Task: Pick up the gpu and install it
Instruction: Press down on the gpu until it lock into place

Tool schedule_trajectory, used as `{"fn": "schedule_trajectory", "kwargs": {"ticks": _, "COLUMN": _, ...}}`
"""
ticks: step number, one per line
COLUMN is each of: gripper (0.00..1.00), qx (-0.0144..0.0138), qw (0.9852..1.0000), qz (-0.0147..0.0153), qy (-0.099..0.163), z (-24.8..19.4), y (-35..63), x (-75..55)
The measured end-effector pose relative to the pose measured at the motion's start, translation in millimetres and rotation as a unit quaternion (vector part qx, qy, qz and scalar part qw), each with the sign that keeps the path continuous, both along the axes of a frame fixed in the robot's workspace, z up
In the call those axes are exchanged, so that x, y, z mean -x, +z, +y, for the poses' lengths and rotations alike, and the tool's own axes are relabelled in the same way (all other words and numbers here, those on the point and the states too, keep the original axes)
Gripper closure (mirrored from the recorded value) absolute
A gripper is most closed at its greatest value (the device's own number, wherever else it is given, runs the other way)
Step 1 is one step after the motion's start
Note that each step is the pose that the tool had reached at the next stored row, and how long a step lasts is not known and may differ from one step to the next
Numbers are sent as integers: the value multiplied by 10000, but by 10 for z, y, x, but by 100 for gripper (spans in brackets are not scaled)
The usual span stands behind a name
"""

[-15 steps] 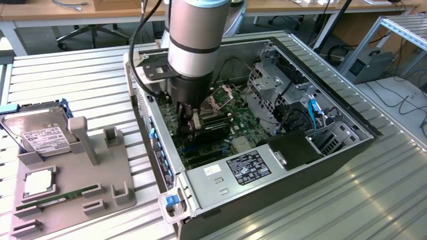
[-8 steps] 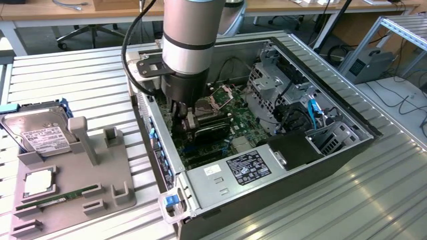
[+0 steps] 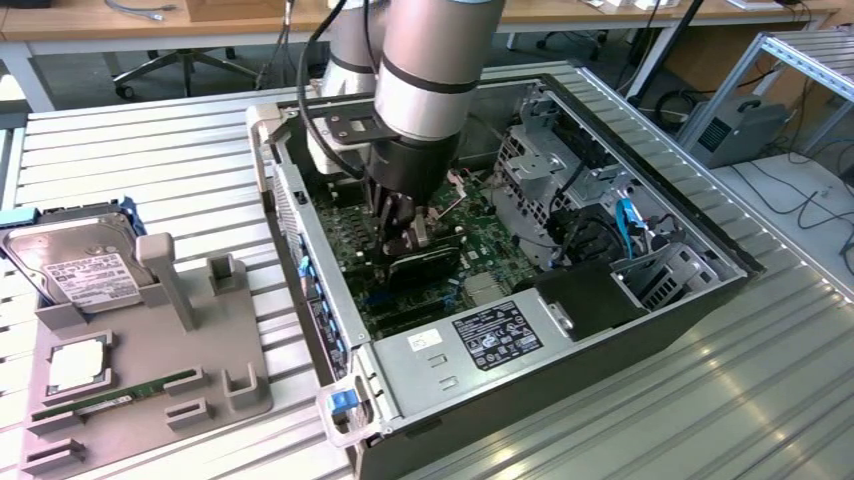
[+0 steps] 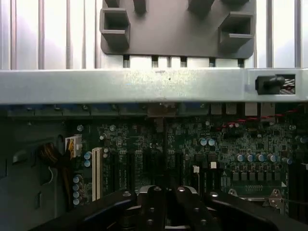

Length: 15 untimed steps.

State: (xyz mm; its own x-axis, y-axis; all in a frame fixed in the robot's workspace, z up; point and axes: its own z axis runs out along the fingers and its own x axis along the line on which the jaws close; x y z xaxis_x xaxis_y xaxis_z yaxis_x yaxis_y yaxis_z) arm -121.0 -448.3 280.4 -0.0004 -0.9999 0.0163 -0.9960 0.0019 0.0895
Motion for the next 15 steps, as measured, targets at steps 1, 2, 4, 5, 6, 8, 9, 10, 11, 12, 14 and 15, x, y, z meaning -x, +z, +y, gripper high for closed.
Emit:
{"fn": "schedule_trajectory", "kwargs": {"ticks": 1, "gripper": 89, "qx": 0, "qw": 10000, "qz": 23, "qy": 0, "z": 0, "y": 0, "x": -48}}
{"fn": "schedule_trajectory", "kwargs": {"ticks": 2, "gripper": 89, "qx": 0, "qw": 10000, "qz": 45, "qy": 0, "z": 0, "y": -1, "x": -92}}
{"fn": "schedule_trajectory", "kwargs": {"ticks": 4, "gripper": 89, "qx": 0, "qw": 10000, "qz": 87, "qy": 1, "z": 0, "y": -1, "x": -180}}
{"fn": "schedule_trajectory", "kwargs": {"ticks": 5, "gripper": 89, "qx": 0, "qw": 9999, "qz": 120, "qy": 2, "z": 0, "y": -1, "x": -252}}
{"fn": "schedule_trajectory", "kwargs": {"ticks": 6, "gripper": 89, "qx": 0, "qw": 9999, "qz": 133, "qy": 3, "z": 0, "y": -1, "x": -284}}
{"fn": "schedule_trajectory", "kwargs": {"ticks": 8, "gripper": 89, "qx": 0, "qw": 9999, "qz": 163, "qy": 9, "z": 0, "y": -2, "x": -357}}
{"fn": "schedule_trajectory", "kwargs": {"ticks": 9, "gripper": 89, "qx": 0, "qw": 9998, "qz": 178, "qy": 13, "z": 0, "y": -2, "x": -397}}
{"fn": "schedule_trajectory", "kwargs": {"ticks": 10, "gripper": 89, "qx": 0, "qw": 9998, "qz": 194, "qy": 15, "z": 0, "y": -1, "x": -436}}
{"fn": "schedule_trajectory", "kwargs": {"ticks": 11, "gripper": 89, "qx": 0, "qw": 9998, "qz": 203, "qy": 16, "z": 0, "y": -2, "x": -460}}
{"fn": "schedule_trajectory", "kwargs": {"ticks": 12, "gripper": 89, "qx": 0, "qw": 9998, "qz": 210, "qy": 16, "z": 0, "y": -1, "x": -482}}
{"fn": "schedule_trajectory", "kwargs": {"ticks": 14, "gripper": 89, "qx": 0, "qw": 9998, "qz": 218, "qy": 18, "z": -1, "y": -2, "x": -515}}
{"fn": "schedule_trajectory", "kwargs": {"ticks": 15, "gripper": 89, "qx": 0, "qw": 9998, "qz": 219, "qy": 18, "z": 0, "y": -1, "x": -523}}
